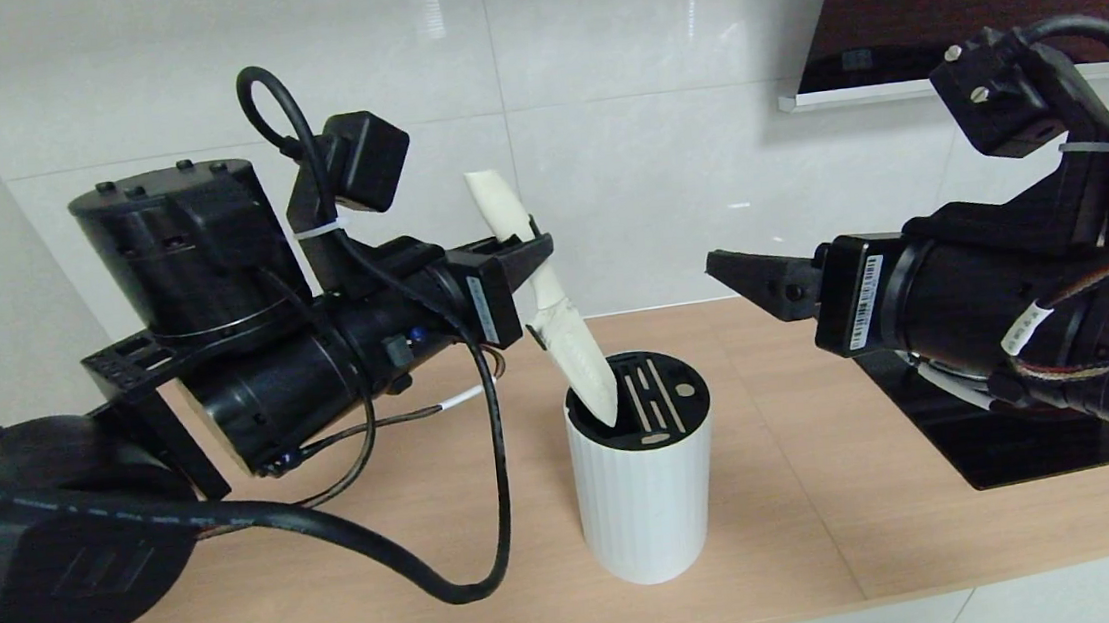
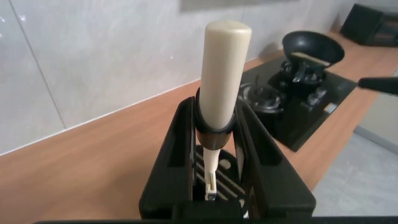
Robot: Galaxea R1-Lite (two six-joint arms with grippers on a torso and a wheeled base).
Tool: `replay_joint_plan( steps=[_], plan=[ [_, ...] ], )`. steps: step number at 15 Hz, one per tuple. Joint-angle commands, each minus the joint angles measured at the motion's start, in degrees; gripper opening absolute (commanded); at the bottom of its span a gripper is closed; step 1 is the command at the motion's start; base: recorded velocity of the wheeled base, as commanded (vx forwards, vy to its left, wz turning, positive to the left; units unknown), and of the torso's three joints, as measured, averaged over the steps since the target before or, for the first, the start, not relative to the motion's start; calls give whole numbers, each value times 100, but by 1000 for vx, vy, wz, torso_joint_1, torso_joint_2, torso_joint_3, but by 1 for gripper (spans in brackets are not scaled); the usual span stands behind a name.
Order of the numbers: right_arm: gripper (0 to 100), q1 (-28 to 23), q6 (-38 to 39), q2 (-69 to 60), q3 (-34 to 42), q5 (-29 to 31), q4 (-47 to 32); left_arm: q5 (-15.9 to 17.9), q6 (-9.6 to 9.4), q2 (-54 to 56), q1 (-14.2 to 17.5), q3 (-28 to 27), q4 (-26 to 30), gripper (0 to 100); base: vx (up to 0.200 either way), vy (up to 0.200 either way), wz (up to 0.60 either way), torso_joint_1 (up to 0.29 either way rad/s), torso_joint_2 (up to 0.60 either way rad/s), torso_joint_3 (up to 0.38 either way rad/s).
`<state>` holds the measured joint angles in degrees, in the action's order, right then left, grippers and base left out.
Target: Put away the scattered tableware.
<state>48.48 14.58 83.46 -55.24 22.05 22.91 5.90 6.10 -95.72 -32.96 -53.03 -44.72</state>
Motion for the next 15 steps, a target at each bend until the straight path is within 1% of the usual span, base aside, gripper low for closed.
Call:
replay_joint_plan(
  steps=[1, 2, 5, 6, 7, 8, 9, 15],
  plan=[
    [100, 3, 1, 48, 4, 1, 3, -1, -144, -87, -8, 82, -2, 0, 0, 0, 0, 0, 0, 0],
    [100, 3, 1, 57, 4, 1, 3, -1, -179, -166, -26, 126, -11, 0, 0, 0, 0, 0, 0, 0],
    [100, 3, 1, 74, 4, 1, 3, -1, -188, -395, -87, 196, -301, 0, 0, 0, 0, 0, 0, 0],
    [100, 3, 1, 74, 4, 1, 3, -1, -188, -395, -87, 196, -301, 0, 0, 0, 0, 0, 0, 0],
    [100, -5, 1, 74, 4, 1, 3, -19, -188, -658, -175, 214, -582, 0, 0, 0, 0, 0, 0, 0],
    [100, -5, 1, 83, -5, 1, 3, -19, -188, -676, -184, 223, -600, 0, 0, 0, 0, 0, 0, 0],
    [100, -5, 1, 74, 4, 1, 3, -28, -188, -913, -237, 240, -749, 0, 0, 0, 0, 0, 0, 0],
    [100, -5, 1, 74, 4, 1, 3, -71, -188, -1291, -290, 249, -986, 0, 0, 0, 0, 0, 0, 0]
  ],
)
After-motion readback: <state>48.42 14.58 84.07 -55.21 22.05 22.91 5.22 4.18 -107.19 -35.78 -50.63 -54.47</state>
